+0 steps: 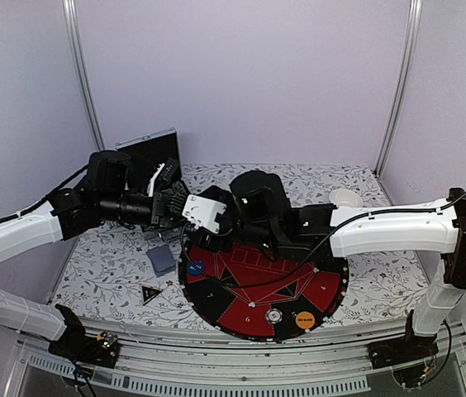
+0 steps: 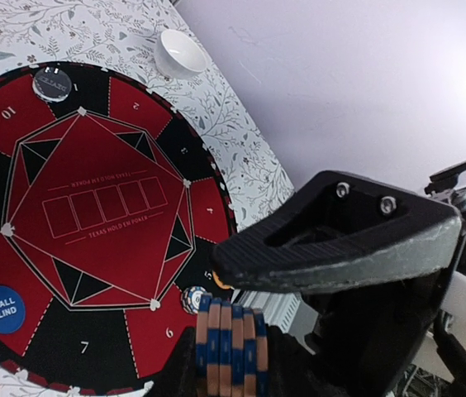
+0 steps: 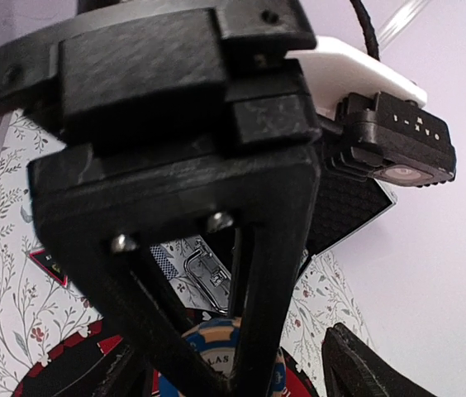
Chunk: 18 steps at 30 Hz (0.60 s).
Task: Distribute texas hold em gaming equipment
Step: Pass from the left arm to the right
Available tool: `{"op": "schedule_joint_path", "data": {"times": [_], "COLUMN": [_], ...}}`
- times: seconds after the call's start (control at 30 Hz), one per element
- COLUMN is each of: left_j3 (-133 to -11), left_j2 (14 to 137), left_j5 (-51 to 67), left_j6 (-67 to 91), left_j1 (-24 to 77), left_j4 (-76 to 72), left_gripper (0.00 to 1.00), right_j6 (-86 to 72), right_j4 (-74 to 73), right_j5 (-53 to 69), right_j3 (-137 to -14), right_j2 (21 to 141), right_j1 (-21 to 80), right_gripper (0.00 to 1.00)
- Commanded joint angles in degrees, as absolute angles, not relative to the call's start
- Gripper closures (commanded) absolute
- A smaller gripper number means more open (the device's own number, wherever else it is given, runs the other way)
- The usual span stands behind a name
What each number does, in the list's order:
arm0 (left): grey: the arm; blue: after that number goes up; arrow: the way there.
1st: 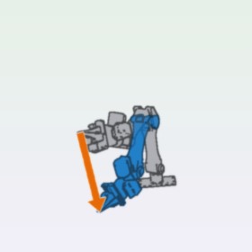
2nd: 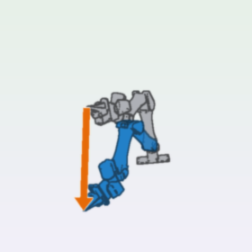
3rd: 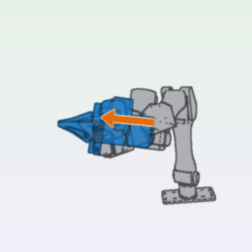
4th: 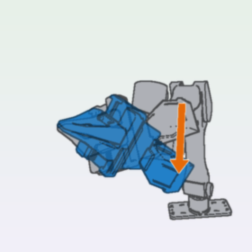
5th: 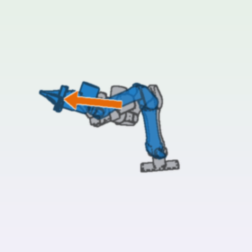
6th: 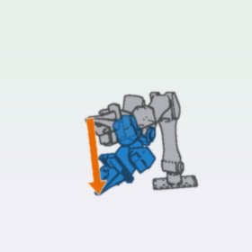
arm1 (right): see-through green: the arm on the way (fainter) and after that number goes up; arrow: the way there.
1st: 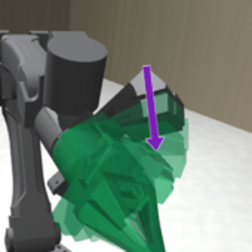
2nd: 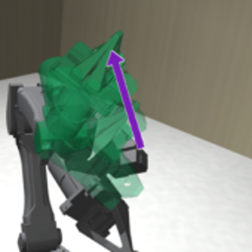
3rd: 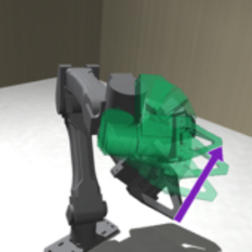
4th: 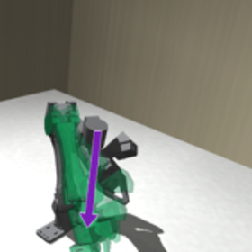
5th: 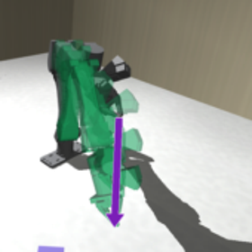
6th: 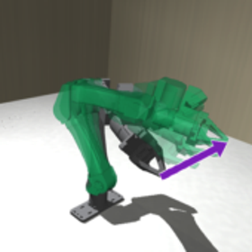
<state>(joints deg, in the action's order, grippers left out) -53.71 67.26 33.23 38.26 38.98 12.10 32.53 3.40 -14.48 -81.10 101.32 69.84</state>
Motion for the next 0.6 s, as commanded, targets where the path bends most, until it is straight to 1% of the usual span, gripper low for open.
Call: {"op": "schedule_joint_path", "data": {"times": [0.0, 0.07, 0.23, 0.4, 0.53, 0.57], "left_j3": [-56.25, -56.22, -55.58, -55.81, -55.66, -55.59], "left_j2": [67.42, 67.36, 67.06, 66.98, 66.93, 66.97], "left_j5": [37.39, 38.02, 38.54, 39.27, 39.41, 39.52], "left_j6": [35.86, 35.71, 35.96, 36.13, 36.21, 36.21], "left_j1": [39.99, 39.98, 39.99, 39.99, 39.99, 39.95], "left_j4": [13.82, 14.20, 14.03, 13.79, 13.76, 13.74], "left_gripper": [1.00, 1.00, 1.00, 1.00, 1.00, 1.00], "right_j6": [42.72, 46.44, 49.72, 51.76, 52.53, 52.71], "right_j4": [8.43, 9.47, 9.85, 9.93, 9.87, 9.66], "right_j5": [-9.54, -7.11, -4.72, -5.97, -8.24, -8.79], "right_j3": [-76.24, -75.35, -75.41, -75.92, -76.43, -76.65], "right_j2": [95.94, 95.26, 95.72, 96.84, 97.84, 98.17], "right_j1": [69.87, 69.88, 69.91, 69.90, 69.94, 69.84], "right_gripper": [0.26, 0.25, 0.25, 0.29, 0.37, 0.38]}}
